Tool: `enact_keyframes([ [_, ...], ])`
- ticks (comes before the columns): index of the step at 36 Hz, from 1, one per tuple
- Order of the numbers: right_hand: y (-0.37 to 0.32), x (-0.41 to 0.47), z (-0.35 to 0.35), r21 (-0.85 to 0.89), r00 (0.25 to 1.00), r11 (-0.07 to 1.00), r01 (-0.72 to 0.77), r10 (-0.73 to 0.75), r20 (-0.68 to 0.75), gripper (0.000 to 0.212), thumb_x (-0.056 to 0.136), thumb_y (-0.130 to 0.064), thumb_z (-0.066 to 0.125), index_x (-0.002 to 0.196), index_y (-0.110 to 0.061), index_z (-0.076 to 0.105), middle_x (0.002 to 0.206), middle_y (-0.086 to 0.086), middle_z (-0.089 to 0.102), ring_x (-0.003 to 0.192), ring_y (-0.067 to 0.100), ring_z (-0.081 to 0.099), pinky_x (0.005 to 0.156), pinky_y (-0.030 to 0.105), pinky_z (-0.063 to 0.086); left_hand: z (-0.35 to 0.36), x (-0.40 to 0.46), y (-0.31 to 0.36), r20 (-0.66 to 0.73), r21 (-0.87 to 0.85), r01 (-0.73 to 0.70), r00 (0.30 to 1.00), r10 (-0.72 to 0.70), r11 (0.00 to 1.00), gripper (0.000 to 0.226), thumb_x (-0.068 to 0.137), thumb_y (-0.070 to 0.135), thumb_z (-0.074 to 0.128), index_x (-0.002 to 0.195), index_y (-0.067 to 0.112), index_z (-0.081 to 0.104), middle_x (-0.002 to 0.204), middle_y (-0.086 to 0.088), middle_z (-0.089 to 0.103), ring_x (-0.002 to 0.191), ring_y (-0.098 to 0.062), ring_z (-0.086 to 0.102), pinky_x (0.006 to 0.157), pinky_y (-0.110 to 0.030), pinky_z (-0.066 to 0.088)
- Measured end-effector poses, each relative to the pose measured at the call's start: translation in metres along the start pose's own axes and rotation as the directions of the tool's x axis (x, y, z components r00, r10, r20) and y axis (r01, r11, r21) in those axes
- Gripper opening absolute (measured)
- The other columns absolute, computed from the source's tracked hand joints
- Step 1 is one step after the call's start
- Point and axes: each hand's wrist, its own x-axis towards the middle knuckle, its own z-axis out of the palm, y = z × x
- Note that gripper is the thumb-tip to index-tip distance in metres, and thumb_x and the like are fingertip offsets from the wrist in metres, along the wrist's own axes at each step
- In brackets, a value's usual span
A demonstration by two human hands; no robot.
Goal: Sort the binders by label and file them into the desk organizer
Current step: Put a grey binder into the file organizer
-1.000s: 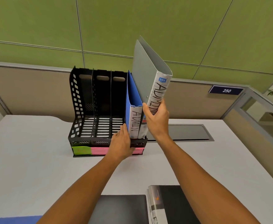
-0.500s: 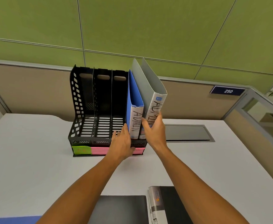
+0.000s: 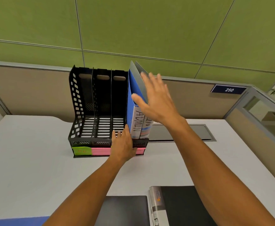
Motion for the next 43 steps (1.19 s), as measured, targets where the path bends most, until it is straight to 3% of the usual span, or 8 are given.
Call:
enact_keyframes([
  [3,0.003,-0.003,0.014,-0.154,0.949,0.987,-0.048,0.093,0.301,0.082,0.095,-0.071,0.034,0.16,-0.027,0.013,0.168,0.002,0.014,0.155,0.025,-0.002,0.12,0.054,0.022,0.002,-0.002,-0.001,-0.018,0.045,-0.027,0.999,0.028,0.999,0.117,0.078,0.055,0.073,0.156,0.003,0.004,0.145,-0.008,0.052,0.134,-0.023,0.05,0.124,-0.052,0.014],
  [8,0.005,-0.004,0.02,-0.181,0.953,0.983,-0.04,0.091,0.288,0.085,0.092,-0.073,0.037,0.157,-0.021,0.025,0.156,0.002,0.041,0.139,0.027,0.043,0.097,0.047,0.047,0.003,-0.001,-0.001,-0.006,0.058,-0.035,0.999,0.035,0.998,0.117,0.078,0.056,0.072,0.156,0.004,0.001,0.145,-0.007,0.052,0.134,-0.025,0.049,0.123,-0.052,0.012],
  [18,0.001,-0.027,0.01,-0.14,0.951,0.99,0.027,0.018,0.309,0.092,0.096,-0.059,0.05,0.161,-0.021,-0.002,0.169,0.008,-0.004,0.154,0.03,-0.012,0.123,0.055,0.008,-0.002,0.002,-0.002,0.027,-0.07,-0.026,0.999,0.028,0.997,0.121,0.073,0.066,0.071,0.157,0.004,0.009,0.157,-0.012,0.036,0.147,-0.03,0.03,0.126,-0.049,0.008],
  [24,0.0,-0.054,-0.005,0.023,0.973,1.0,-0.013,0.007,0.229,0.093,0.095,-0.048,0.057,0.161,-0.024,-0.004,0.169,0.006,-0.002,0.154,0.028,-0.01,0.123,0.058,0.007,-0.027,-0.009,0.004,0.02,-0.533,0.013,1.0,-0.003,0.846,0.113,0.085,0.018,0.074,0.158,0.009,-0.012,0.16,-0.008,0.033,0.153,-0.034,0.016,0.123,-0.05,-0.006],
  [29,0.002,-0.096,-0.013,0.196,0.977,0.972,-0.127,0.088,0.195,0.094,0.095,-0.057,0.053,0.16,-0.025,-0.006,0.169,0.001,0.0,0.155,0.025,-0.008,0.123,0.058,0.009,-0.041,-0.048,0.023,-0.026,-0.71,0.033,0.997,-0.073,0.703,0.101,0.087,-0.003,0.056,0.158,0.017,-0.014,0.161,-0.006,0.031,0.151,-0.03,0.019,0.123,-0.048,0.021],
  [33,0.005,-0.136,-0.014,0.243,0.965,0.955,-0.173,0.116,0.234,0.09,0.096,-0.06,0.049,0.159,-0.029,-0.006,0.169,-0.003,0.0,0.155,0.023,-0.008,0.122,0.06,0.01,-0.041,-0.089,0.037,-0.058,-0.744,0.003,0.996,-0.069,0.668,0.094,0.089,0.0,0.059,0.159,0.011,-0.002,0.163,-0.004,0.026,0.144,-0.008,0.025,0.114,-0.014,0.023],
  [35,0.008,-0.157,-0.013,0.242,0.955,0.949,-0.201,0.135,0.263,0.09,0.095,-0.062,0.048,0.159,-0.031,-0.006,0.169,-0.004,-0.001,0.155,0.023,-0.007,0.122,0.058,0.01,-0.035,-0.109,0.042,-0.062,-0.735,-0.005,0.996,-0.059,0.678,0.089,0.091,0.006,0.061,0.159,0.012,0.003,0.164,-0.004,0.023,0.14,0.001,0.023,0.112,-0.016,0.021],
  [43,0.029,-0.253,-0.009,0.224,0.913,0.935,-0.276,0.182,0.366,0.087,0.092,-0.07,0.044,0.157,-0.041,-0.006,0.168,-0.011,-0.004,0.155,0.017,-0.002,0.122,0.047,0.013,-0.005,-0.184,0.065,0.069,-0.705,0.142,0.989,-0.132,0.695,0.082,0.095,0.031,0.065,0.159,0.02,0.015,0.165,-0.002,0.024,0.149,-0.024,0.029,0.112,-0.03,0.026],
])
